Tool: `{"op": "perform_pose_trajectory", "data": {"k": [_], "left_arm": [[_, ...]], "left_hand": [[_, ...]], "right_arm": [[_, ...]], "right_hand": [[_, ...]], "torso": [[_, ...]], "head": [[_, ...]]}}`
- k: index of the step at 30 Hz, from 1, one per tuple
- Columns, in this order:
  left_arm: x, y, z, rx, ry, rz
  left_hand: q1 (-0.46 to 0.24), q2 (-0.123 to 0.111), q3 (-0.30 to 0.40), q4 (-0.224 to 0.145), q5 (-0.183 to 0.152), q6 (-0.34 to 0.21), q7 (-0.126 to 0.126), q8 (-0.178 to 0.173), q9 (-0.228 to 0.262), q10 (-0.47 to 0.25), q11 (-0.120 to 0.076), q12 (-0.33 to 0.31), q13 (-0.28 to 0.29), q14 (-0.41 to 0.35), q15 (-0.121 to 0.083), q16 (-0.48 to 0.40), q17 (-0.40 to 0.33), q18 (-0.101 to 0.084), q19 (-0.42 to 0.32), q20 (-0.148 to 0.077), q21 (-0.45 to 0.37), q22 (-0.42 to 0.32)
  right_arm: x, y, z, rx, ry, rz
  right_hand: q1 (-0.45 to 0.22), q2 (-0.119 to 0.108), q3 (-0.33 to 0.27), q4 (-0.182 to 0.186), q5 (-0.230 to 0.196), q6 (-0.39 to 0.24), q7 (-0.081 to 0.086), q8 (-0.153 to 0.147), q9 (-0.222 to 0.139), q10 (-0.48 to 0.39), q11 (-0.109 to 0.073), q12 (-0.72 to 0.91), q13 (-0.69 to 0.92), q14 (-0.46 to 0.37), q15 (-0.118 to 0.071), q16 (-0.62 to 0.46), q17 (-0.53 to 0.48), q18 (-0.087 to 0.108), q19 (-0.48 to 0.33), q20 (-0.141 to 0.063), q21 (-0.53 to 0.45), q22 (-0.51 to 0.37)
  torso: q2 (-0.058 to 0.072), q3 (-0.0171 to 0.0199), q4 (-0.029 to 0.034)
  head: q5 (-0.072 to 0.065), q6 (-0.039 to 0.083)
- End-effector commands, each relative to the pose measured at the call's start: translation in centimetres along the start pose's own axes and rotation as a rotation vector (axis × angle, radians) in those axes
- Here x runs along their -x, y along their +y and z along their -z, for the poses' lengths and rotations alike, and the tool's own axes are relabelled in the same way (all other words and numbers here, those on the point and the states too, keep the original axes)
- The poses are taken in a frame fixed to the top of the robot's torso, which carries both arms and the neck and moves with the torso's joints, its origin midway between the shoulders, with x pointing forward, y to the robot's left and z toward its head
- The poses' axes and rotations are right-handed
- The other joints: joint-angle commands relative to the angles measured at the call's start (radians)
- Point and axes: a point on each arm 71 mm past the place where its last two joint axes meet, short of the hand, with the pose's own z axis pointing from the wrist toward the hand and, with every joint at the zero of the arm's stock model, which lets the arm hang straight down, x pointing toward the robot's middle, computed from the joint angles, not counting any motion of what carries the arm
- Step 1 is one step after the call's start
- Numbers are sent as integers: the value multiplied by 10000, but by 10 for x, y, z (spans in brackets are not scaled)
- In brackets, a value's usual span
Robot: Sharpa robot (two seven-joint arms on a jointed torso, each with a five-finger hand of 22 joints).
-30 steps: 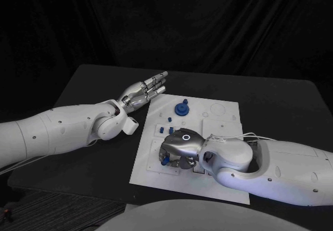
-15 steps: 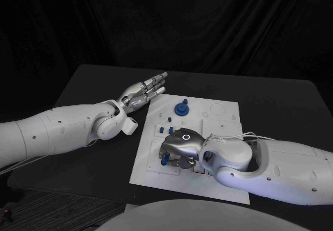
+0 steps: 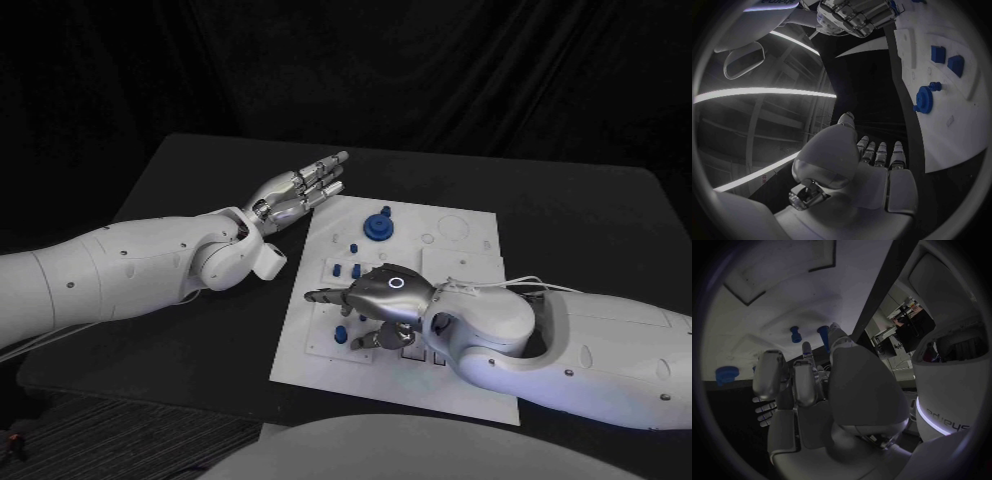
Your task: Assemble the parts on the task board
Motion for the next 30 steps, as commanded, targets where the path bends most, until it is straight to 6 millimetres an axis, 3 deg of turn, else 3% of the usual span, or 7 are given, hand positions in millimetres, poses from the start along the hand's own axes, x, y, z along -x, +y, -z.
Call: {"op": "perform_pose_trajectory", "data": {"k": [1, 9, 16, 20, 23, 25, 30], "left_arm": [[-1, 0, 0, -61, 76, 76], [0, 0, 1, -30, 80, 83], [2, 0, 2, -7, 6, 38], [3, 0, 3, 15, -47, 7], [4, 0, 5, 17, -73, -2], [4, 0, 5, 23, -75, -2], [4, 0, 5, 45, -78, 3]], "left_hand": [[61, 49, 60, -13, 31, -1, 92, 62, 12, -17, -56, -66, -15, 13, 63, -36, -9, 183, -11, 56, -34, -17], [62, 60, 66, -13, 32, 10, 90, 64, 14, -17, -58, -66, -15, 13, 94, -36, -9, 179, -11, 76, -34, -17], [67, 68, 71, -15, 39, 10, 86, 64, 14, -17, -53, -66, -15, 13, 117, -36, -9, 174, -11, 93, -34, -17], [73, 87, 82, -16, 46, 6, 75, 63, 13, -17, -62, -66, -15, 13, 175, -36, -9, 171, -11, 159, -34, -17], [77, 93, 86, -17, 46, 14, 72, 65, 15, -17, -67, -66, -15, 13, 204, -36, -9, 173, -11, 197, -34, -17], [77, 93, 86, -17, 46, 14, 72, 65, 15, -17, -67, -66, -15, 13, 204, -36, -9, 173, -11, 197, -34, -17], [93, 107, 99, -25, 73, 14, 64, 65, 15, -17, -74, -66, -15, 13, 252, -36, -9, 180, -11, 265, -34, -17]], "right_arm": [[10, 1, 8, 225, -1110, -100], [44, -7, 44, 53, -2855, -596], [74, -38, 85, -1628, -2986, -2291], [70, -63, 110, -3089, -1767, -3236], [61, -85, 130, -4350, -603, -3595], [56, -96, 140, -4995, -113, -3702], [42, -111, 157, -6158, 802, -3882]], "right_hand": [[-74, -130, -191, 87, -306, 103, 1, 5, 20, -291, 10, 86, 5, 46, -32, 25, 6, -36, -13, 36, -8, 1648], [-167, 252, -20, 18, -228, 1866, 381, 291, 195, -600, -28, 561, 63, 68, -137, 79, 45, -61, 32, -71, 97, 1677], [161, 749, 200, -349, 698, 4449, 1626, 690, 414, 897, -362, 2257, 715, -42, -210, -75, -298, 25, -116, -110, -242, 1571], [-251, 651, -264, -721, 672, 5174, 1358, 835, 674, -676, -750, 7124, 4586, -258, -457, -354, -735, 108, -357, -402, -820, 1431], [-1067, 659, -561, -243, 119, 5847, 1133, 1445, 1281, 3845, -999, 13924, 13218, 22, -650, 136, 78, 51, -171, -555, -556, 1540], [-1779, 574, -638, 30, -76, 6093, 1145, 1746, 1556, 5536, -872, 14736, 14975, 579, -633, 1128, 1974, -139, 205, -536, 364, 1786], [-4320, 470, -585, 89, -319, 6652, 834, 2918, 2681, 5544, -1070, 14739, 14982, 1058, -772, 1887, 3615, -479, 881, -642, 2142, 2239]], "torso": [[-8, 7, 4], [11, 13, 3], [-27, -6, -44], [-46, -23, -75], [-50, -25, -108], [-49, -21, -104], [-35, -8, -106]], "head": [[-22, 1], [-97, 1], [-135, 1], [-182, 1], [-299, 1], [-376, 1], [-478, 1]]}}
